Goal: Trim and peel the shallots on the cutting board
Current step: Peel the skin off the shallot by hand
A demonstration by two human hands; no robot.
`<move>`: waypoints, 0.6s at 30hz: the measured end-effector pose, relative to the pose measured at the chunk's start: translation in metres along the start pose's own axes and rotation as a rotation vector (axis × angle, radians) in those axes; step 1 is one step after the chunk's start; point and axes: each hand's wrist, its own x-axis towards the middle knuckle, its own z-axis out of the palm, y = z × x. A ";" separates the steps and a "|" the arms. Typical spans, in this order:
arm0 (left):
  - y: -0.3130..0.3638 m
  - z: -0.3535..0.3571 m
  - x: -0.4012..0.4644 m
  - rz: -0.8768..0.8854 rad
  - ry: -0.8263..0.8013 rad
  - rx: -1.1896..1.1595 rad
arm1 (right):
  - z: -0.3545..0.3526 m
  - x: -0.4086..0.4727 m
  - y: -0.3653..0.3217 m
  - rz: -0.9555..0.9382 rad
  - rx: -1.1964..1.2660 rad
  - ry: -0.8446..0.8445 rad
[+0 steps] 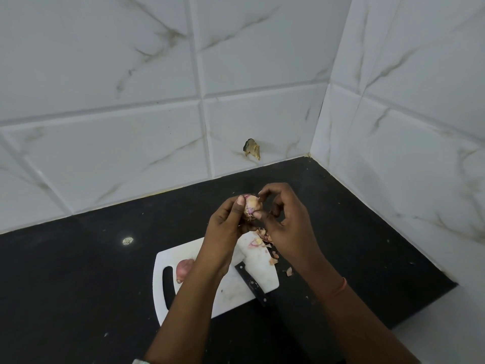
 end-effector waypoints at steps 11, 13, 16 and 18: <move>0.002 0.000 -0.001 -0.015 0.015 -0.003 | 0.002 -0.001 0.002 -0.020 0.025 -0.055; 0.002 0.000 -0.001 -0.014 0.031 -0.013 | 0.001 -0.001 -0.001 0.031 0.040 -0.019; 0.001 0.001 0.000 -0.006 0.063 -0.016 | 0.002 -0.002 -0.004 0.046 0.046 0.080; 0.000 0.001 -0.001 -0.009 0.071 -0.009 | 0.003 -0.002 -0.004 0.031 0.022 0.134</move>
